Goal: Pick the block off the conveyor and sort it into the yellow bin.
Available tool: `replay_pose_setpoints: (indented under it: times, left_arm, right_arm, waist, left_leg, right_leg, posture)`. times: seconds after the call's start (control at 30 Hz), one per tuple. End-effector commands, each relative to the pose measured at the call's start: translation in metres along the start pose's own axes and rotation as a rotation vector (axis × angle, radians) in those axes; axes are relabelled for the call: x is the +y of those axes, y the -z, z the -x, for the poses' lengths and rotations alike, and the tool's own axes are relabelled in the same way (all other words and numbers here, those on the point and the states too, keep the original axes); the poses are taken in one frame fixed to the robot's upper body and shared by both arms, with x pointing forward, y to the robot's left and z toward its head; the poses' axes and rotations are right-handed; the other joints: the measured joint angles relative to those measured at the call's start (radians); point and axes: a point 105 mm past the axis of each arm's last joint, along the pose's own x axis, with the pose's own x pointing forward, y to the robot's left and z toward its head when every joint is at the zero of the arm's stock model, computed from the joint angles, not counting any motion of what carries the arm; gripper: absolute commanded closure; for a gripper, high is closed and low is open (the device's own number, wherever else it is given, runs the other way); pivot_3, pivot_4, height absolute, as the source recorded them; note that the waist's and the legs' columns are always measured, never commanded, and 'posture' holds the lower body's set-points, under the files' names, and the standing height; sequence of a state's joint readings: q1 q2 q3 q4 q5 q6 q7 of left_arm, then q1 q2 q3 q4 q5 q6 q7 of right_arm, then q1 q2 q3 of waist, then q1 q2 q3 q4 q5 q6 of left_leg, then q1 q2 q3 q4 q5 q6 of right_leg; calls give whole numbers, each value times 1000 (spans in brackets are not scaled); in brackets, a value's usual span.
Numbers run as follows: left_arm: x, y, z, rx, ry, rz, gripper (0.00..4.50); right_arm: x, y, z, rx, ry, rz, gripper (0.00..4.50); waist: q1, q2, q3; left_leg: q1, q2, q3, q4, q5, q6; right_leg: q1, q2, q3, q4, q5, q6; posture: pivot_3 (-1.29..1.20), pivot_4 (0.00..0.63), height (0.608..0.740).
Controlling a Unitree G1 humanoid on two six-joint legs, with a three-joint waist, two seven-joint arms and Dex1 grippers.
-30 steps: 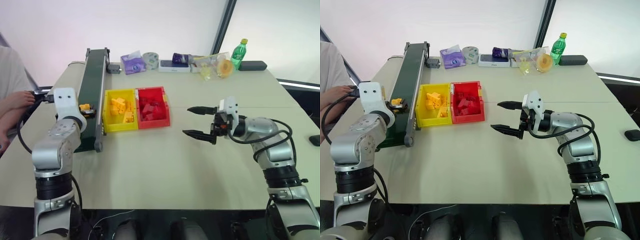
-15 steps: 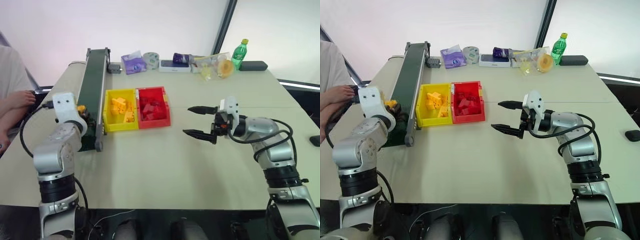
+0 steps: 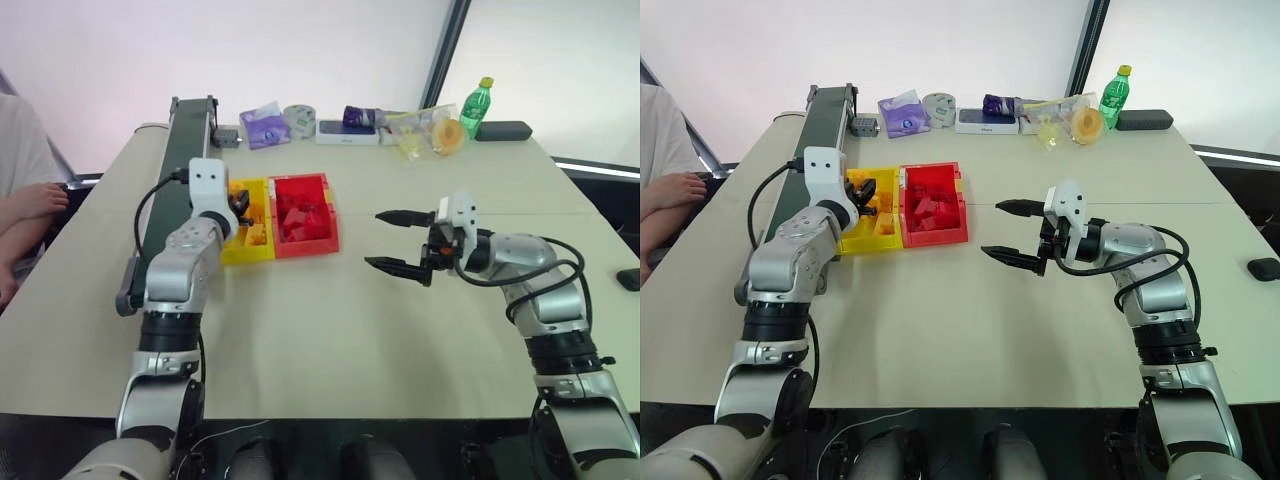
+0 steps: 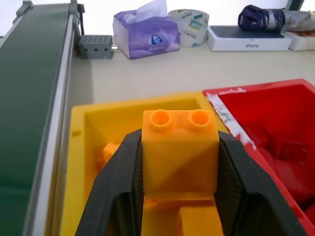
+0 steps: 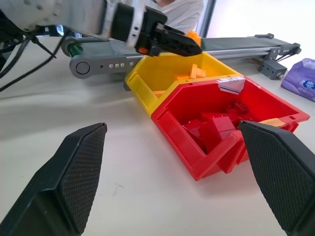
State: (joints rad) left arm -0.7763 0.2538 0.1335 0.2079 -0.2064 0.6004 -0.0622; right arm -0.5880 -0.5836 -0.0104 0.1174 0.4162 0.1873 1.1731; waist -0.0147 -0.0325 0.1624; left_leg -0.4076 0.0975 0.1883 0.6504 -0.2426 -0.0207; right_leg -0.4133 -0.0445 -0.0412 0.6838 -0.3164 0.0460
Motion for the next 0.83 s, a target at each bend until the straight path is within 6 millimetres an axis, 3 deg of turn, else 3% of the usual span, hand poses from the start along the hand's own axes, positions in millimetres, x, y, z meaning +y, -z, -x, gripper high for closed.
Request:
replay_pose_setpoints:
  times: [0.03,0.13,0.17,0.3,0.4,0.47,0.53,0.6,0.67,0.77,0.83]
  left_arm:
    - [-1,-19,-3,-80,21,27,1711]
    - [6,-26,0,-110,17,17,161]
    - [7,-28,2,-117,21,17,69]
    - [25,-40,20,-158,32,-2,69]
    - [34,-55,46,-216,115,40,69]
    - [57,-59,70,-217,122,1,69]
    - [66,-62,83,-210,138,-10,69]
    - [96,-55,106,-176,118,-138,69]
    - [108,-56,126,-188,170,-178,69]
    - [137,-45,145,-150,97,-228,69]
    - [144,-40,158,-157,124,-249,69]
  right_arm:
    - [-1,-15,6,-31,22,58,0]
    - [0,-14,8,-28,28,52,0]
    - [1,-14,8,-28,28,51,0]
    - [1,-13,8,-26,30,50,0]
    - [1,-12,9,-26,29,46,0]
    - [1,-10,8,-22,22,39,0]
    - [1,-9,8,-19,19,37,0]
    - [0,-8,8,-10,4,41,0]
    - [-1,-8,8,-11,-3,36,0]
    - [-3,-8,7,-10,-9,37,0]
    - [-3,-8,7,-9,-15,38,0]
  waist:
    - [1,0,0]
    - [1,0,0]
    - [1,0,0]
    - [-2,0,0]
    - [-6,0,0]
    - [-7,0,0]
    - [-6,0,0]
    - [-5,0,0]
    - [-5,0,0]
    - [4,0,0]
    - [2,0,0]
  left_leg:
    - [0,0,0,0,0,0]
    - [0,0,0,0,0,0]
    - [0,0,0,0,0,0]
    - [0,0,0,0,0,0]
    - [0,1,0,0,0,0]
    - [0,2,0,-1,0,0]
    - [0,2,0,-1,0,0]
    - [0,2,0,-1,0,0]
    - [0,2,0,-1,0,0]
    - [0,2,0,-1,0,0]
    - [0,2,0,-1,0,0]
  right_leg:
    - [0,0,0,0,0,0]
    - [0,0,0,0,0,0]
    - [0,0,0,0,0,0]
    - [0,0,0,0,0,0]
    - [-1,0,0,0,0,0]
    - [-1,0,0,0,0,0]
    - [-1,0,0,0,0,0]
    - [-1,0,0,0,0,0]
    - [-1,-1,0,0,0,0]
    - [0,-2,-1,0,0,0]
    - [0,-3,0,0,0,0]
  posture:
    - [0,150,740]
    - [0,150,740]
    - [0,150,740]
    - [0,150,740]
    - [0,150,740]
    - [0,150,740]
    - [0,150,740]
    - [0,150,740]
    - [0,150,740]
    - [0,150,740]
    - [0,150,740]
